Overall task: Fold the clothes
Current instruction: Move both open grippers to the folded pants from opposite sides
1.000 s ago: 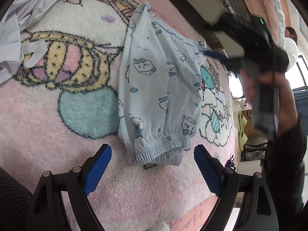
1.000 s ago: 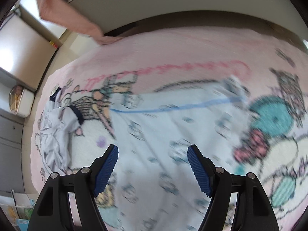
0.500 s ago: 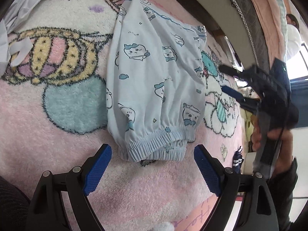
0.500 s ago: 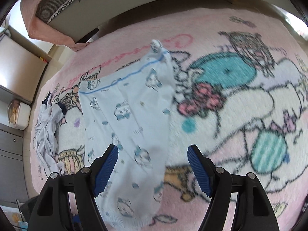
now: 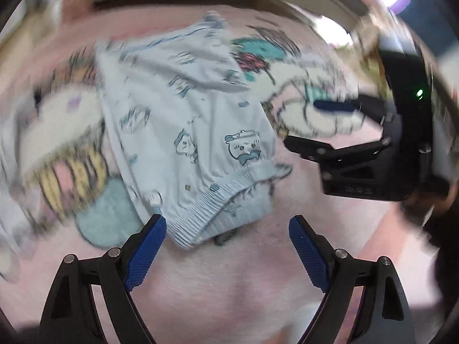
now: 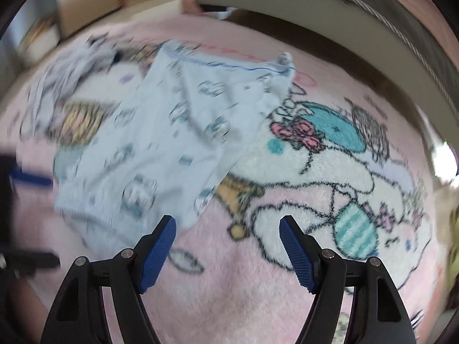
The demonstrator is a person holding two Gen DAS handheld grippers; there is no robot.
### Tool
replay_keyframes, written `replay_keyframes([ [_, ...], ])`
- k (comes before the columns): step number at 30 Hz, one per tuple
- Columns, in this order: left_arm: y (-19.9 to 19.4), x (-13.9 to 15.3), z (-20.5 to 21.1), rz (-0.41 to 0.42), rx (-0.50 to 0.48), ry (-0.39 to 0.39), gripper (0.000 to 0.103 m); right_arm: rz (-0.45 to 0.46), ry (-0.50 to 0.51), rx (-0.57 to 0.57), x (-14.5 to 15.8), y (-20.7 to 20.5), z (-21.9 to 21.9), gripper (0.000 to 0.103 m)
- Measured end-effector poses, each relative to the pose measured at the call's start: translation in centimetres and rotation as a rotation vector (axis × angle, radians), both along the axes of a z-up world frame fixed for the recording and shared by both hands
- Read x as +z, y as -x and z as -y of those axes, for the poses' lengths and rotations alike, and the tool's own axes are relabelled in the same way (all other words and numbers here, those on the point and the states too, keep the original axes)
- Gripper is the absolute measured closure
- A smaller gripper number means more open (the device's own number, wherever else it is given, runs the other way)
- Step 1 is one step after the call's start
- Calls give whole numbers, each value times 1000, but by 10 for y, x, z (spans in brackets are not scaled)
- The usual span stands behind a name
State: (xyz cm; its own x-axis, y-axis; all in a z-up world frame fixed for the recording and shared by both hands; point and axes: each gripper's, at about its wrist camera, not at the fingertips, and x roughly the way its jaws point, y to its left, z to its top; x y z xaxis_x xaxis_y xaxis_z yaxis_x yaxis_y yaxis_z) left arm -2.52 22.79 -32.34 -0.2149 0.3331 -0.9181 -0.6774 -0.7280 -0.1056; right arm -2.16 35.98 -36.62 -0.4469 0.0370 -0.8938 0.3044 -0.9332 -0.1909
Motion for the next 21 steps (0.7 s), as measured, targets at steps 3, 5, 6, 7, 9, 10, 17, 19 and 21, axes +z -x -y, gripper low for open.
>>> replay_keyframes([
  [3, -19, 0, -11, -223, -227, 151, 15, -23, -117, 122, -2, -18, 13, 29],
  [5, -35, -5, -11, -415, -402, 236, 15, -43, -187, 200, -3, -28, 21, 29],
  [6, -43, -8, -11, -511, -489, 278, 15, -60, -213, 237, -4, -32, 24, 29],
  [7, -47, -13, -8, -561, -551, 304, 15, -76, -240, 274, -4, -35, 27, 29],
  [9, -51, -23, -1, -629, -650, 348, 15, -108, -293, 348, -5, -42, 34, 29],
  [10, -53, -30, 2, -668, -695, 373, 15, -124, -319, 385, -6, -45, 37, 29],
  [17, -66, -68, 25, -849, -925, 456, 15, -240, -550, 692, -31, -77, 66, 29],
  [19, -67, -73, 28, -892, -949, 468, 15, -248, -603, 770, -41, -86, 71, 29],
  [21, -68, -77, 31, -947, -970, 489, 15, -264, -665, 833, -51, -95, 74, 29],
])
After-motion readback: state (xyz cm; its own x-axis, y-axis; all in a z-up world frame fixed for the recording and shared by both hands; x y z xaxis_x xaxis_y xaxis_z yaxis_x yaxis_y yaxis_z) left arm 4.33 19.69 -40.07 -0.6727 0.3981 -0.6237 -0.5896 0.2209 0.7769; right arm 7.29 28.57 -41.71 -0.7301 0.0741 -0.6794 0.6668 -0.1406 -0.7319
